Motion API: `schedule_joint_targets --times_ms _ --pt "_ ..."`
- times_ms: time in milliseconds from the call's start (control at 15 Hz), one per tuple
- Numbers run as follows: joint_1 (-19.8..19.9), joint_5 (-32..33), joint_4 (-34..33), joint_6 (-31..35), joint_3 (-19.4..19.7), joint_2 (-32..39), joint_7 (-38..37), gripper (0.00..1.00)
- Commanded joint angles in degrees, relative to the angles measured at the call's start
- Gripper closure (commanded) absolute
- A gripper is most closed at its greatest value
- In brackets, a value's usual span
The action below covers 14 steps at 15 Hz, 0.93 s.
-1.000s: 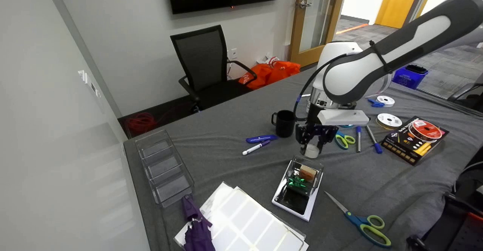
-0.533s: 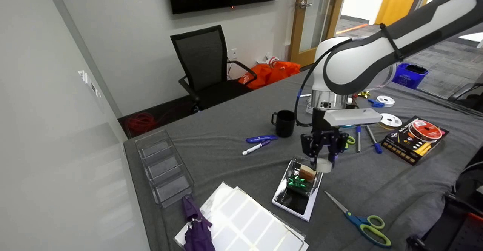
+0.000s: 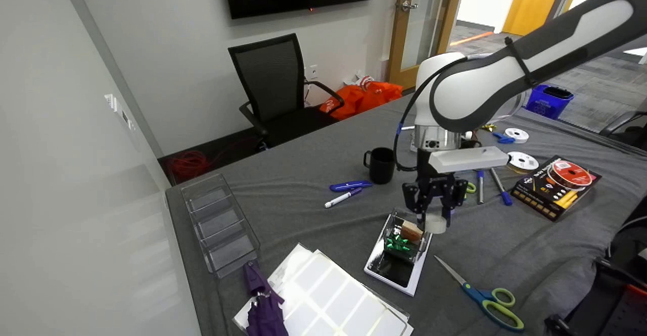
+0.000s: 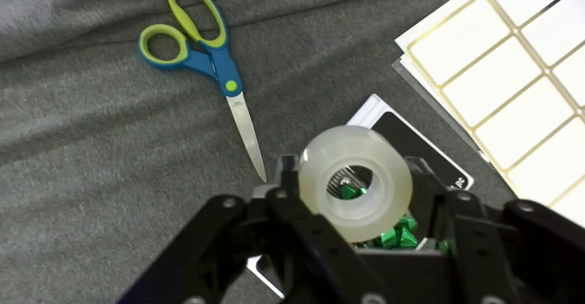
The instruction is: Put the white tape in the clear container on the left.
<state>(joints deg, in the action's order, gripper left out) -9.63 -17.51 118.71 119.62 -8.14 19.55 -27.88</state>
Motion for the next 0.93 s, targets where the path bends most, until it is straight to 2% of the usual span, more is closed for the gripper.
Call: schedule_joint_targets --times_ms 0,333,867 --pt "-3.72 4.36 -6.78 -5.2 1.94 5.91 -10.85 0.67" --pt "-4.8 3.01 -14.29 -10.82 1.53 11.45 -17.86 0.67" --pt "-5.1 3.17 -20.4 -14.04 1.8 15.08 -20.86 0.67"
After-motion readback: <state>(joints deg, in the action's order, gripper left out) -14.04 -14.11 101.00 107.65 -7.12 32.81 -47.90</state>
